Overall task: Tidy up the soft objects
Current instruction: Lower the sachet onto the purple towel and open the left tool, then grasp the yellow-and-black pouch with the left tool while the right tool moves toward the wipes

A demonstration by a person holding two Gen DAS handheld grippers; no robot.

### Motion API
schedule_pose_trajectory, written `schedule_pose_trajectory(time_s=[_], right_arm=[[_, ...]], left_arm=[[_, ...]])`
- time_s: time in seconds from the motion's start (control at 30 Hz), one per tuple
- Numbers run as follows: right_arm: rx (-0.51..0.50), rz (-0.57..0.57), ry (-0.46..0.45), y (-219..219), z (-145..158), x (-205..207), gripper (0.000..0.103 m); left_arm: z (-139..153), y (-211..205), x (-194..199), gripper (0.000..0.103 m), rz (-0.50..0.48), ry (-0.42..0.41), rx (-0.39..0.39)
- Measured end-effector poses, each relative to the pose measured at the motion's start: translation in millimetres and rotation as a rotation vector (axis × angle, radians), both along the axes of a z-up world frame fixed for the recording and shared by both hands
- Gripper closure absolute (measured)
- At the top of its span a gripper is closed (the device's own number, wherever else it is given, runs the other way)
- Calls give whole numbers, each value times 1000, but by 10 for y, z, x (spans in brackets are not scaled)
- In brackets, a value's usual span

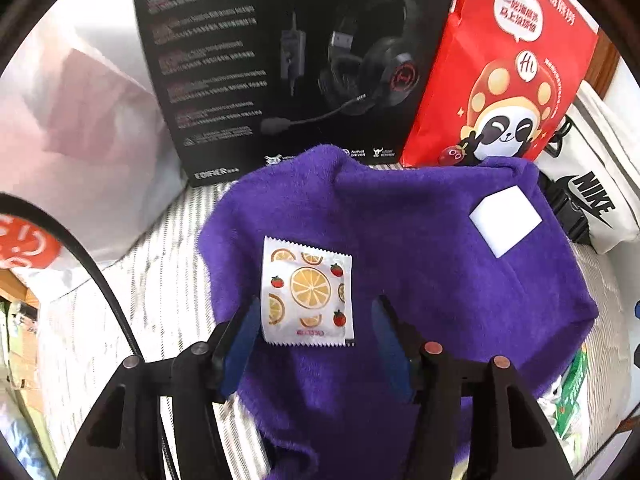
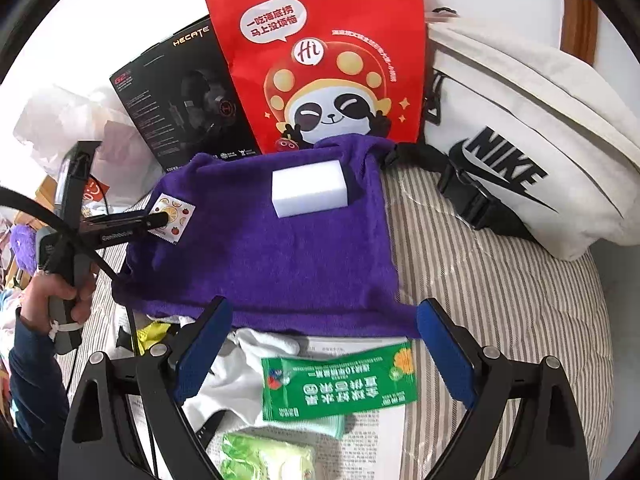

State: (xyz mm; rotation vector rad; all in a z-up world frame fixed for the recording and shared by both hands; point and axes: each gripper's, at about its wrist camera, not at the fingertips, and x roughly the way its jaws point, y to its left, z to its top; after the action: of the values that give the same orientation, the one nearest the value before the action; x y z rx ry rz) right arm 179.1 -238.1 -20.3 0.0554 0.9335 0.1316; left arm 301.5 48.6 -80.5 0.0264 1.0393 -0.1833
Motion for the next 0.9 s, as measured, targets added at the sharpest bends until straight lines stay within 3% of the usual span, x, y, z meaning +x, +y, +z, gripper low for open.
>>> schedule_pose_trajectory(time_s=[0.53, 0.9], right_arm=[[-20, -25, -63, -92, 159, -570, 10], [-9, 2, -78, -59, 152, -883, 10]], left_arm=[[263, 7, -994, 44, -33, -32, -83], [-141, 282, -1532, 43, 26, 21, -16]])
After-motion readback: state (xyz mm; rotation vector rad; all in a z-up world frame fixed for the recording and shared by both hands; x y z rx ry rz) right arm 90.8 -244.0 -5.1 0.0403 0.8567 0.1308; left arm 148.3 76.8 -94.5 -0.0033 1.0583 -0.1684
